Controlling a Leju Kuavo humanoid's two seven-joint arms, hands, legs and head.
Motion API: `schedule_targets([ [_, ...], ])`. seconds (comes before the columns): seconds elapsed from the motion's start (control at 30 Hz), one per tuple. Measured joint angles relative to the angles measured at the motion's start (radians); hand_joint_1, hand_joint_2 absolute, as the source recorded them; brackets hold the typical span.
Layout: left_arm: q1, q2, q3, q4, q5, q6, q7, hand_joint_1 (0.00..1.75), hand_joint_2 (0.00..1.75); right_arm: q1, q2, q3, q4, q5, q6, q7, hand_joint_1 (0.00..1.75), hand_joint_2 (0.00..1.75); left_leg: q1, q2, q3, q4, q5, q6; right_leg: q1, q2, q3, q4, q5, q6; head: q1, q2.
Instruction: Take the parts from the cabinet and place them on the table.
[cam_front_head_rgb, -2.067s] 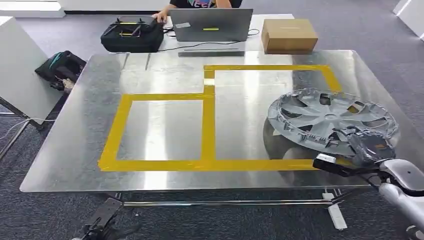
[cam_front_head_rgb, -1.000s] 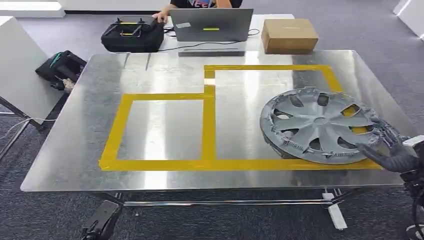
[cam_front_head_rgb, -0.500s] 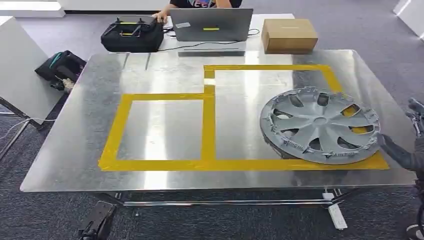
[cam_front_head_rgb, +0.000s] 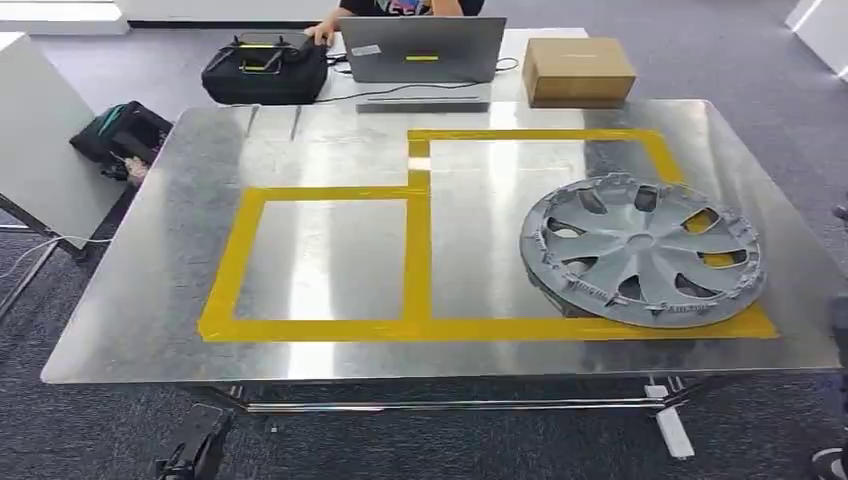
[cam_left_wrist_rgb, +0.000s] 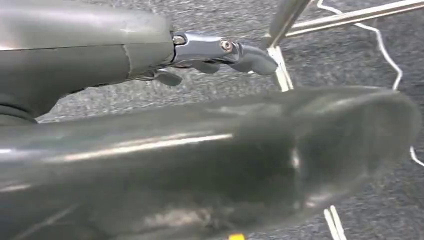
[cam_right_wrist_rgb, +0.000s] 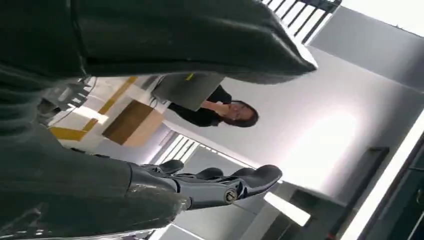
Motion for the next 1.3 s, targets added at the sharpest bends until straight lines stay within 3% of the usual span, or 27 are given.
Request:
schedule_targets([
  [0.07, 0.000, 0.000, -0.003, 0.001, 0.005, 0.001, 0.004, 0.00, 0.00, 0.007, 0.000, -0.003, -0.017, 0.000, 0.000, -0.001, 0.00, 0.00, 0.012, 0.004, 0.019, -0.029, 0.017, 0.003, 0.003, -0.001, -0.003, 0.013, -0.007, 0.003, 0.000, 0.000],
  [0.1, -0.001, 0.001, -0.004, 0.001, 0.005, 0.001, 0.004, 0.00, 0.00, 0.008, 0.000, -0.005, -0.022, 0.000, -0.001, -0.002, 0.00, 0.00, 0.015, 0.005, 0.022, -0.031, 0.015, 0.009, 0.006, -0.002, -0.022, 0.057, -0.042, 0.002, 0.003, 0.000],
  [0.2, -0.002, -0.002, -0.008, 0.005, 0.007, 0.001, 0.005, 0.00, 0.00, 0.019, 0.000, -0.009, -0.026, 0.000, -0.001, -0.002, 0.00, 0.00, 0.016, 0.007, 0.021, -0.028, 0.018, 0.008, 0.004, -0.003, -0.135, 0.290, -0.157, 0.010, 0.003, 0.000],
  [0.23, -0.002, -0.002, -0.009, 0.006, 0.009, 0.001, 0.006, 0.00, 0.00, 0.021, 0.000, -0.009, -0.026, 0.000, -0.001, -0.002, 0.00, 0.00, 0.016, 0.007, 0.020, -0.027, 0.018, 0.007, 0.003, -0.003, -0.148, 0.316, -0.158, 0.013, 0.004, 0.000],
  [0.3, -0.002, -0.004, -0.013, 0.008, 0.009, 0.001, 0.008, 0.00, 0.00, 0.021, 0.000, -0.010, -0.026, 0.000, -0.001, -0.002, 0.00, 0.00, 0.021, 0.007, 0.020, -0.025, 0.018, 0.001, -0.001, -0.004, -0.105, 0.234, -0.094, 0.019, 0.003, 0.000],
  [0.37, -0.003, -0.007, -0.014, 0.009, 0.011, 0.000, 0.008, 0.00, 0.00, 0.021, 0.000, -0.011, -0.030, 0.000, -0.001, -0.002, 0.00, 0.00, 0.029, 0.006, 0.018, -0.015, 0.014, -0.013, -0.007, -0.007, -0.008, 0.059, -0.016, 0.028, 0.004, 0.000],
  [0.4, -0.004, -0.005, -0.015, 0.010, 0.013, 0.000, 0.008, 0.00, 0.00, 0.022, 0.000, -0.011, -0.031, 0.000, -0.002, -0.002, 0.00, 0.00, 0.029, 0.004, 0.016, -0.009, 0.014, -0.025, -0.004, -0.002, 0.021, 0.019, -0.035, 0.034, 0.004, 0.000],
  [0.43, -0.004, -0.004, -0.017, 0.013, 0.017, -0.001, 0.008, 0.00, 0.00, 0.024, 0.002, -0.012, -0.033, 0.001, -0.003, -0.001, 0.00, 0.00, 0.026, 0.003, 0.013, -0.006, 0.013, -0.032, -0.002, 0.006, 0.018, 0.032, -0.008, 0.021, 0.006, 0.000],
  [0.5, -0.006, -0.002, -0.019, 0.016, 0.020, -0.002, 0.008, 0.00, 0.00, 0.023, 0.005, -0.014, -0.034, 0.001, -0.005, 0.000, 0.00, 0.00, 0.023, -0.001, 0.008, 0.003, 0.018, -0.039, -0.003, 0.008, 0.006, 0.039, -0.019, -0.008, -0.002, 0.000],
  [0.57, -0.010, -0.002, -0.020, 0.021, 0.024, -0.006, 0.008, 0.00, 0.00, 0.021, 0.005, -0.014, -0.034, 0.001, -0.007, -0.001, 0.00, 0.00, 0.026, -0.002, -0.001, 0.005, 0.022, -0.048, -0.006, 0.003, -0.012, 0.045, -0.012, -0.022, -0.002, 0.000],
  [0.6, -0.012, -0.003, -0.022, 0.023, 0.025, -0.010, 0.008, 0.00, 0.00, 0.020, 0.006, -0.013, -0.035, 0.001, -0.007, 0.000, 0.00, 0.00, 0.027, 0.003, -0.014, 0.029, -0.015, -0.051, -0.005, 0.002, -0.017, 0.045, -0.005, -0.031, -0.003, 0.000],
  [0.63, -0.015, -0.005, -0.024, 0.024, 0.026, -0.013, 0.006, 0.00, 0.00, 0.019, 0.006, -0.013, -0.035, 0.001, -0.009, -0.001, 0.00, 0.00, 0.026, 0.006, -0.040, 0.091, -0.073, -0.054, -0.004, 0.002, -0.027, 0.044, 0.002, -0.040, -0.004, 0.000],
  [0.7, -0.021, -0.005, -0.026, 0.027, 0.028, -0.014, 0.005, 0.00, 0.00, 0.022, 0.006, -0.013, -0.035, 0.001, -0.011, -0.001, 0.00, 0.00, 0.026, 0.006, -0.095, 0.253, -0.169, -0.055, -0.001, -0.001, -0.047, 0.045, 0.016, -0.045, -0.004, 0.000],
  [0.73, -0.023, -0.005, -0.027, 0.029, 0.029, -0.016, 0.004, 0.00, 0.00, 0.025, 0.007, -0.013, -0.035, 0.001, -0.011, -0.001, 0.00, 0.00, 0.025, 0.006, -0.112, 0.317, -0.196, -0.053, 0.002, -0.002, -0.057, 0.045, 0.023, -0.046, -0.004, 0.000],
  [0.77, -0.024, -0.005, -0.028, 0.031, 0.029, -0.016, 0.004, 0.00, 0.00, 0.027, 0.007, -0.013, -0.035, 0.001, -0.012, -0.001, 0.00, 0.00, 0.025, 0.006, -0.104, 0.329, -0.195, -0.050, 0.004, -0.002, -0.067, 0.045, 0.030, -0.046, -0.004, 0.000],
  [0.8, -0.024, -0.005, -0.029, 0.031, 0.029, -0.016, 0.004, 0.00, 0.00, 0.028, 0.007, -0.013, -0.035, 0.000, -0.013, -0.001, 0.00, 0.00, 0.025, 0.006, -0.077, 0.300, -0.176, -0.046, 0.005, -0.002, -0.075, 0.045, 0.037, -0.045, -0.004, 0.000],
  [0.87, -0.026, -0.005, -0.032, 0.032, 0.030, -0.016, 0.003, 0.00, 0.00, 0.029, 0.007, -0.013, -0.035, 0.000, -0.015, -0.001, 0.00, 0.00, 0.023, 0.006, 0.032, 0.145, -0.117, -0.034, 0.007, -0.001, -0.090, 0.045, 0.050, -0.039, -0.004, 0.000],
  [0.9, -0.028, -0.004, -0.034, 0.032, 0.030, -0.016, 0.003, 0.00, 0.00, 0.029, 0.007, -0.013, -0.035, 0.000, -0.015, -0.001, 0.00, 0.00, 0.022, 0.006, 0.094, 0.062, -0.106, -0.028, 0.007, -0.001, -0.092, 0.046, 0.056, -0.034, -0.004, 0.000],
  [0.93, -0.033, -0.003, -0.034, 0.032, 0.032, -0.016, 0.002, 0.00, 0.00, 0.031, 0.007, -0.015, -0.036, 0.000, -0.017, -0.002, 0.00, 0.00, 0.017, 0.006, 0.127, 0.004, -0.118, -0.029, 0.013, -0.001, -0.100, 0.048, 0.060, -0.028, -0.005, 0.000],
  [1.0, -0.034, -0.003, -0.035, 0.032, 0.033, -0.016, 0.002, 0.00, 0.00, 0.032, 0.007, -0.016, -0.037, 0.000, -0.018, -0.002, 0.00, 0.00, 0.014, 0.005, 0.112, 0.010, -0.108, -0.031, 0.010, -0.002, -0.100, 0.042, 0.077, -0.014, -0.007, 0.000],
  [1.07, -0.032, -0.003, -0.036, 0.032, 0.036, -0.016, 0.001, 0.00, 0.00, 0.035, 0.007, -0.016, -0.037, 0.000, -0.018, -0.002, 0.00, 0.00, 0.014, 0.007, 0.102, 0.005, -0.089, -0.016, 0.006, -0.002, -0.103, 0.033, 0.094, 0.000, -0.007, 0.000],
  [1.1, -0.035, -0.003, -0.037, 0.032, 0.036, -0.016, 0.001, 0.00, 0.00, 0.036, 0.007, -0.016, -0.037, 0.000, -0.019, -0.002, 0.00, 0.00, 0.017, 0.010, 0.093, 0.004, -0.080, -0.009, 0.005, -0.003, -0.115, 0.045, 0.065, 0.002, -0.003, 0.000],
  [1.13, -0.035, -0.003, -0.037, 0.032, 0.037, -0.016, 0.001, 0.00, 0.00, 0.036, 0.007, -0.016, -0.037, 0.000, -0.019, -0.002, 0.00, 0.00, 0.017, 0.010, 0.083, 0.004, -0.071, 0.000, 0.005, -0.004, -0.133, 0.089, 0.008, 0.004, -0.003, 0.000],
  [1.2, -0.035, -0.005, -0.037, 0.033, 0.039, -0.019, -0.001, 0.00, 0.00, 0.037, 0.007, -0.016, -0.037, -0.001, -0.022, -0.001, 0.00, 0.00, 0.013, 0.012, 0.058, 0.005, -0.051, 0.005, 0.007, -0.004, -0.176, 0.251, -0.102, 0.009, -0.003, 0.000],
  [1.23, -0.035, -0.005, -0.037, 0.034, 0.040, -0.020, -0.004, 0.00, 0.00, 0.042, 0.007, -0.017, -0.037, -0.001, -0.027, 0.000, 0.00, 0.00, 0.011, 0.012, 0.045, 0.005, -0.042, 0.007, 0.008, -0.004, -0.190, 0.318, -0.130, 0.009, -0.004, 0.000],
  [1.27, -0.035, -0.005, -0.038, 0.035, 0.042, -0.021, -0.006, 0.00, 0.00, 0.048, 0.007, -0.017, -0.037, -0.002, -0.032, 0.000, 0.00, 0.00, 0.009, 0.012, 0.032, 0.005, -0.032, 0.008, 0.009, -0.004, -0.187, 0.347, -0.130, 0.008, -0.004, 0.000],
  [1.3, -0.035, -0.005, -0.038, 0.036, 0.043, -0.022, -0.009, 0.00, 0.00, 0.053, 0.007, -0.017, -0.036, -0.002, -0.038, 0.002, 0.00, 0.00, 0.007, 0.012, 0.019, 0.006, -0.021, 0.007, 0.012, -0.004, -0.160, 0.333, -0.105, 0.005, -0.003, 0.000],
])
